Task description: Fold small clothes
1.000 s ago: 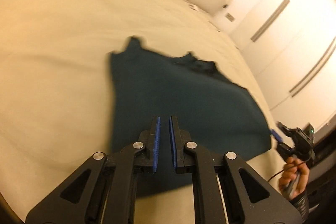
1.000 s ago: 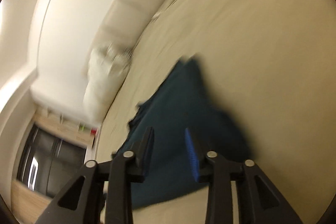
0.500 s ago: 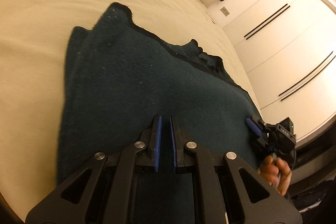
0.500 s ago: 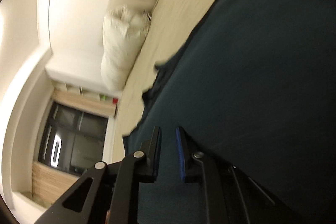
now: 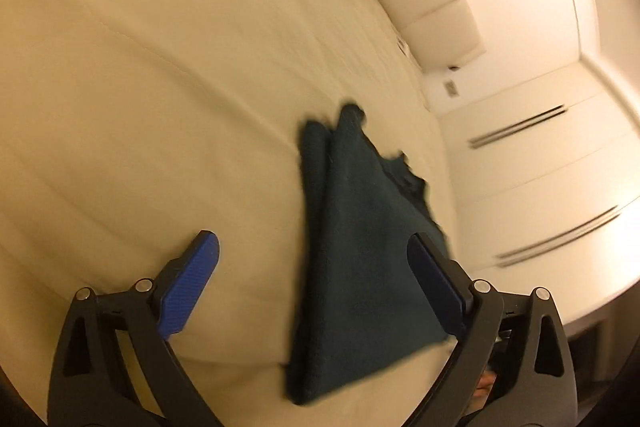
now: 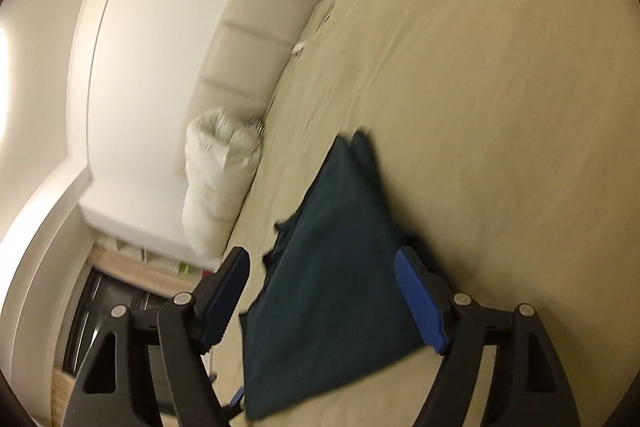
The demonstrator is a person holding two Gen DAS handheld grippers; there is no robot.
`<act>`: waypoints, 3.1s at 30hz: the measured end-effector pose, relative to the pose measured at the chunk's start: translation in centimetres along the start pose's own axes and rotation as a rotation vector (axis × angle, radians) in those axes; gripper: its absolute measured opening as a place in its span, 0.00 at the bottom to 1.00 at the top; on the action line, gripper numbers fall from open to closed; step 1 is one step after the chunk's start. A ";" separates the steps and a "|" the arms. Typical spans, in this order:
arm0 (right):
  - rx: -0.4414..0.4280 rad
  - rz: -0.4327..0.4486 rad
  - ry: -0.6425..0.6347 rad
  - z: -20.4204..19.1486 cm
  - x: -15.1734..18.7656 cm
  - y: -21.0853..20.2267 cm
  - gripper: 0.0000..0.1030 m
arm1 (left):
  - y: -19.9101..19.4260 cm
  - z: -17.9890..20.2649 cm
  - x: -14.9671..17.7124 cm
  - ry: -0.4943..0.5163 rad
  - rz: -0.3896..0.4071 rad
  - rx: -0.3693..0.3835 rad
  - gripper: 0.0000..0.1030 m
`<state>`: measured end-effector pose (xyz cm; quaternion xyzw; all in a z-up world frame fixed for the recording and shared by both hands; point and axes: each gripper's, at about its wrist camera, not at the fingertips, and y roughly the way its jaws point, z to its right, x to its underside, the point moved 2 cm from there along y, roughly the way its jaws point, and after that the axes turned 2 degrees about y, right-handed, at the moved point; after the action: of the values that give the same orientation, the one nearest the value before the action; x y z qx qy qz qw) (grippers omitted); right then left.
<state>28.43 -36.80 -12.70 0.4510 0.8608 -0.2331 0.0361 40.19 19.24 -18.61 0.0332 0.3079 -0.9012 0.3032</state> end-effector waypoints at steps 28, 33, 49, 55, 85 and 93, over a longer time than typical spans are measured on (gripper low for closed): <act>-0.100 -0.363 -0.186 -8.9 10.1 12.6 0.67 | 8.2 3.1 1.0 0.024 -0.405 0.176 0.81; -0.098 -0.412 -0.232 -10.9 11.2 15.8 0.65 | 10.1 2.7 2.0 -0.025 -0.454 0.203 0.45; -0.040 -0.561 -0.177 -8.0 12.2 22.3 0.58 | 10.0 2.2 2.5 -0.168 -0.299 0.176 0.16; -0.069 -0.517 -0.163 -7.2 8.1 18.2 0.61 | 11.7 12.9 1.6 0.085 -0.223 0.040 0.16; 0.075 -0.574 -0.163 -4.1 -0.2 17.4 0.66 | 20.7 28.5 17.5 0.636 -0.268 0.014 0.77; 0.212 -0.598 -0.365 -5.5 2.6 15.7 0.49 | 21.0 25.0 13.6 0.536 -0.227 -0.018 0.77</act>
<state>40.15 -24.86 -14.27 0.1316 0.9050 -0.3981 0.0725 44.23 -15.45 -12.94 0.2328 0.3869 -0.8856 0.1084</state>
